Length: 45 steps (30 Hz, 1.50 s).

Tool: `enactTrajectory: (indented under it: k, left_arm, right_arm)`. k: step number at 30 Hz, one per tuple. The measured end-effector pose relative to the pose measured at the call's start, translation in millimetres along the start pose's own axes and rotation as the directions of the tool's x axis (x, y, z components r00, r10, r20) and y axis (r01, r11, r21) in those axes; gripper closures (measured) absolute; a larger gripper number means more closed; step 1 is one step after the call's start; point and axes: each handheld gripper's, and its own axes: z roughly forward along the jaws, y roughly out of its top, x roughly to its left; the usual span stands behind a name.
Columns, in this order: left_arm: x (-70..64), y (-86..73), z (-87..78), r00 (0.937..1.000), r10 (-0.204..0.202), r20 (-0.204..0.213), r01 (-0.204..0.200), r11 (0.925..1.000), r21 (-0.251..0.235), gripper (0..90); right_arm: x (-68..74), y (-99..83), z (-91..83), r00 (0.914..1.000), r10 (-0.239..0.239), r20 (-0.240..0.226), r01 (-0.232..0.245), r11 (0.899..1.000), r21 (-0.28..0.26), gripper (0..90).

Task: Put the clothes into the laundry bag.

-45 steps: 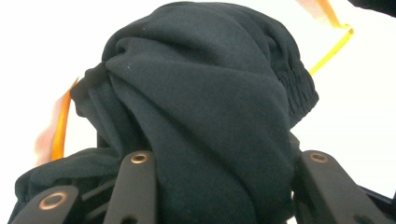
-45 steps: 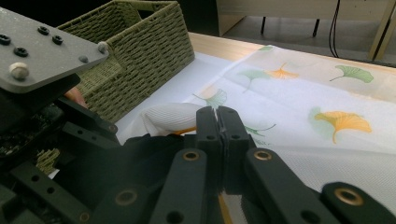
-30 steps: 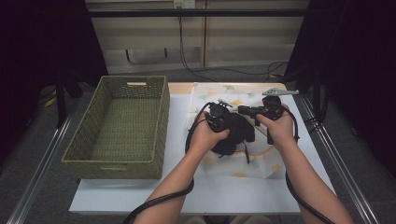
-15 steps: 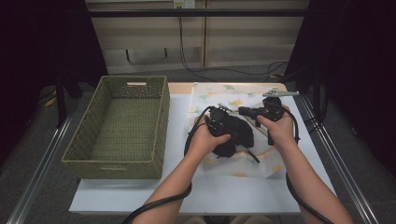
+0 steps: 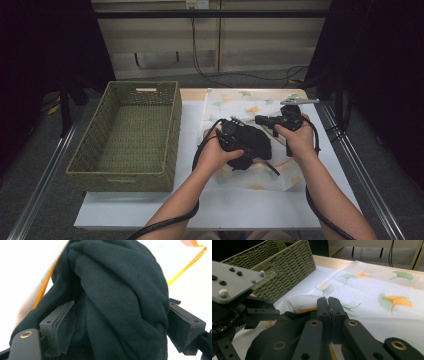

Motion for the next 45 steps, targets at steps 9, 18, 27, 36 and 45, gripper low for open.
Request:
enactTrajectory:
  k: [9,18,27,36,45]
  left_arm:
    - [-3.4,-7.7,4.9,0.9998,0.002,-0.019,-0.002,0.9989,0.048,49.5]
    - [-4.4,-6.6,4.0,0.9980,-0.059,-0.023,0.059,0.9982,0.000,63.7]
    - [-11.4,3.1,-0.5,0.9966,-0.056,-0.060,0.052,0.9961,-0.072,66.9]
    - [-6.8,9.4,5.5,0.9956,-0.075,-0.057,0.067,0.9902,-0.122,66.8]
    - [-3.5,11.9,11.1,0.9880,-0.093,-0.124,0.070,0.9818,-0.177,66.2]
  right_arm:
    - [-0.7,-1.1,1.3,1.0000,0.003,-0.003,-0.003,1.000,0.003,89.1]
    - [-0.3,-0.2,-0.1,1.0000,-0.001,-0.006,0.001,1.000,-0.001,89.1]
    - [0.4,0.8,-0.7,0.9999,0.001,-0.014,-0.001,1.000,-0.007,89.1]
    - [0.7,1.5,-1.0,0.9998,0.001,-0.022,-0.001,1.000,-0.013,89.1]
    - [-0.8,0.4,-2.9,0.9994,0.016,-0.031,-0.016,1.000,-0.017,89.1]
